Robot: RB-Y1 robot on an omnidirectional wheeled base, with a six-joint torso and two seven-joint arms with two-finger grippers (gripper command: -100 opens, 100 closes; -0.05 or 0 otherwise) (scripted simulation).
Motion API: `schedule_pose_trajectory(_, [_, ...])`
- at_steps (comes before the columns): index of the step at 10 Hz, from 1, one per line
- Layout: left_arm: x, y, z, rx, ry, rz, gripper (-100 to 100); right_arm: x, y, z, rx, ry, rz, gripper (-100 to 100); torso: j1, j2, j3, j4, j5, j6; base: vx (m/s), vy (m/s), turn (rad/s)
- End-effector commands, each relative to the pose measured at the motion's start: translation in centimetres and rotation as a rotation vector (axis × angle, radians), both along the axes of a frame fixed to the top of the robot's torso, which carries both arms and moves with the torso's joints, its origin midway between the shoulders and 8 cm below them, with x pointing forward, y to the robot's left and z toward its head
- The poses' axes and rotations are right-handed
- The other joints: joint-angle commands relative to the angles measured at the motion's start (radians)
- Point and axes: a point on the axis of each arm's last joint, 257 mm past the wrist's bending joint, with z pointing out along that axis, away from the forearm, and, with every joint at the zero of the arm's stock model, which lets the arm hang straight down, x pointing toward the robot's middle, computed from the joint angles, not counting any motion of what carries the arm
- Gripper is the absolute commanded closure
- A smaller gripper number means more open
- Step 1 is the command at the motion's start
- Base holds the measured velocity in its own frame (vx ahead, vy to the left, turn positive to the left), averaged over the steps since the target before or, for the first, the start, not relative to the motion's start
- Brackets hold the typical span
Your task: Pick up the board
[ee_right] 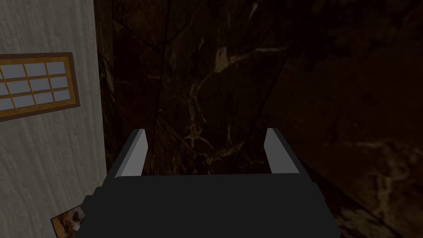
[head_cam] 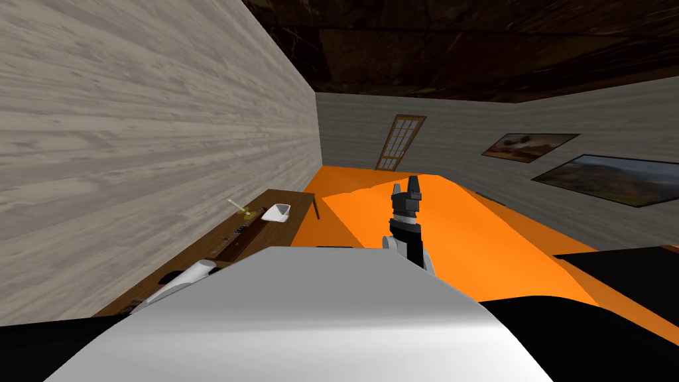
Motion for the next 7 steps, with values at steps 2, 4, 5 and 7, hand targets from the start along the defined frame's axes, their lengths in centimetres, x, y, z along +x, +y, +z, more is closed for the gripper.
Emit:
schedule_pose_trajectory(2, [0.0, 0.0, 0.0, 0.0, 0.0, 0.0, 100, 0.0, 0.0, 0.0, 0.0, 0.0, 0.0, 0, 0.0, 0.0, 0.0, 0.0, 0.001, 0.0, 0.0, 0.0, 0.0])
schedule_pose_trajectory(4, [0.0, 0.1, 0.0, 0.001, 0.0, 0.0, 100, 0.0, 0.0, 0.0, 0.0, 0.0, 0.0, 0, 0.001, 0.0, 0.0, 0.0, 0.001, 0.0, 0.0, 0.0, 0.0])
schedule_pose_trajectory(5, [0.0, 0.1, 0.1, 0.001, -0.001, 0.0, 0, 0.0, 0.0, 0.0, 0.0, 0.0, 0.0, 0, 0.001, 0.0, 0.0, 0.0, 0.001, 0.0, 0.0, 0.0, 0.0])
schedule_pose_trajectory(7, [2.7, -0.6, 0.2, -0.007, 0.001, -0.048, 100, 0.0, 0.0, 0.0, 0.0, 0.0, 0.0, 0, 0.001, 0.0, -0.001, -0.001, 0.001, -0.002, 0.014, 0.006, 0.314])
